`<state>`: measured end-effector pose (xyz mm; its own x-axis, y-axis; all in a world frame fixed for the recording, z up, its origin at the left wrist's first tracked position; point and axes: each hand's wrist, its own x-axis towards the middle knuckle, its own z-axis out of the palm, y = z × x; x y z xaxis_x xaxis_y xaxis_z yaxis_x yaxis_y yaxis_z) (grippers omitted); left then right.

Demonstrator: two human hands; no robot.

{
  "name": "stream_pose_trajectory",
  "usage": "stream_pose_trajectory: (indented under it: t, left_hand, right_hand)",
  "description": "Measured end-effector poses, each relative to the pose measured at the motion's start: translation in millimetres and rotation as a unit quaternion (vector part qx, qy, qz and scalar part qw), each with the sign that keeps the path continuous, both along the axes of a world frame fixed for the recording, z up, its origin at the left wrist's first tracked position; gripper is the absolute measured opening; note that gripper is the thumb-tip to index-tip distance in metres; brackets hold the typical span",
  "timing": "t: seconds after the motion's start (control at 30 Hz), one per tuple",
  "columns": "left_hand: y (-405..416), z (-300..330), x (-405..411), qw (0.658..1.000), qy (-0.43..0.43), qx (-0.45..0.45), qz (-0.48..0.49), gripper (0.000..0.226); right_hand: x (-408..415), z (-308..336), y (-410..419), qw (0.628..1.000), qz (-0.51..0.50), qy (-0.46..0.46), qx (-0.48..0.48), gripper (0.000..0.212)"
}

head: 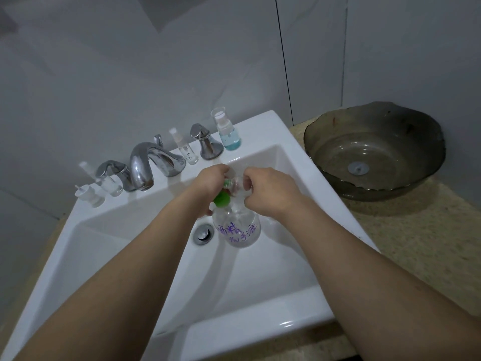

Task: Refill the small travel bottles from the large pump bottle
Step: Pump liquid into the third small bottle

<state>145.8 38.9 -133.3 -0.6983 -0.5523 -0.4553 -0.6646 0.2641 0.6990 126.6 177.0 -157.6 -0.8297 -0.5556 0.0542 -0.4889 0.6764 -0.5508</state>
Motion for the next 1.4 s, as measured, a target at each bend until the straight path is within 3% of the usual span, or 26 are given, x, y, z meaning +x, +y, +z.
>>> stream_pose_trajectory:
  t: [0.5,0.77,1.0,1.27,1.4]
  left_hand:
    - [1.0,1.2,4.4,0.998,0.039,0.041,0.002,0.028]
    - [-9.3,21.8,1.3,0.998,0.023,0.045,-0.022,0.046]
    - [-5.7,32.2,-10.9,0.994,-0.007,0.099,-0.037,0.055]
    - [14.4,11.1,-10.0,0.999,0.016,0.032,-0.023,0.033]
    - [17.9,9.1,-8.6,0.998,0.035,0.032,-0.031,0.032]
  right_hand:
    - [0.9,-1.2,-1.1,1.0,0.001,0.005,-0.002,0.021]
    - [1.6,0.9,-0.7,1.0,0.011,0.008,-0.027,0.021]
    - [1.8,1.7,-1.2,0.999,0.019,0.005,-0.028,0.022]
    - [-0.8,-1.3,-0.7,0.999,0.006,0.034,0.015,0.02]
    - [0.2,-3.1,-1.2,0.999,0.002,0.029,0.021,0.022]
